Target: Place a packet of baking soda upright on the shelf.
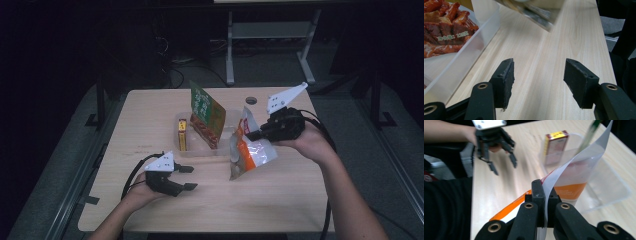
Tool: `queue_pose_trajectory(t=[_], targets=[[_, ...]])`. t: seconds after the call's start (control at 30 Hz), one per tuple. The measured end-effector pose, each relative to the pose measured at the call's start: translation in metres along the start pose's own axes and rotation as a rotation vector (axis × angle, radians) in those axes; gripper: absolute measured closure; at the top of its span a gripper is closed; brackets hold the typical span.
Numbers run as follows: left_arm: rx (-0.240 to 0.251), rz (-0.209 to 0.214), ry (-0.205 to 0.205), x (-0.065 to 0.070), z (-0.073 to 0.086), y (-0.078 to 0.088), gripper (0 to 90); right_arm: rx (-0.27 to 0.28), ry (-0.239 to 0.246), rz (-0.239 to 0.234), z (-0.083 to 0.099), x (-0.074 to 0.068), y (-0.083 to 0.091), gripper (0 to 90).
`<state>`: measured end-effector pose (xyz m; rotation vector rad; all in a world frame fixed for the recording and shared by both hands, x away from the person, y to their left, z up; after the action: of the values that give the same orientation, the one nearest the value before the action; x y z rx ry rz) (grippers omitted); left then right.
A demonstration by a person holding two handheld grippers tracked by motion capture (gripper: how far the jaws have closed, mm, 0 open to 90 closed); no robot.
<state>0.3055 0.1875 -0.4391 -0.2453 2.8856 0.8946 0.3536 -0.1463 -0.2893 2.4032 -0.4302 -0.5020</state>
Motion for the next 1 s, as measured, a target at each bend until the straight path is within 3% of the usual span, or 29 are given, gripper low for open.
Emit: queue_pose_trajectory(t=[0.17, 0.6, 1.0], targets=[[-0.002, 0.001, 0.005, -0.001, 0.001, 0.000, 40.1, -0.032, -0.004, 0.062, -0.015, 0.013, 0.000, 90.0], [-0.012, 0.006, 0.013, -0.001, 0.002, -0.001, 38.8, -0.075, 0.000, 0.155, -0.053, 0.035, -0.003, 90.0], [-0.016, 0.009, 0.010, -0.001, 0.003, -0.001, 38.2, -0.155, 0.031, 0.232, -0.084, 0.052, -0.022, 90.0]])
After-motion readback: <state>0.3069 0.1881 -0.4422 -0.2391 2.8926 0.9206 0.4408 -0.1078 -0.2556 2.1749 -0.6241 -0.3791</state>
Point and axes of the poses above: each handheld gripper's, and its own axes: y roughly backward along the jaws, z roughly out of its underside, x roughly to its right, the point moved 2 cm from there along -y, roughly forward along the jaws, and after that the axes turned 14 degrees about -y, right-handed, at the moved point
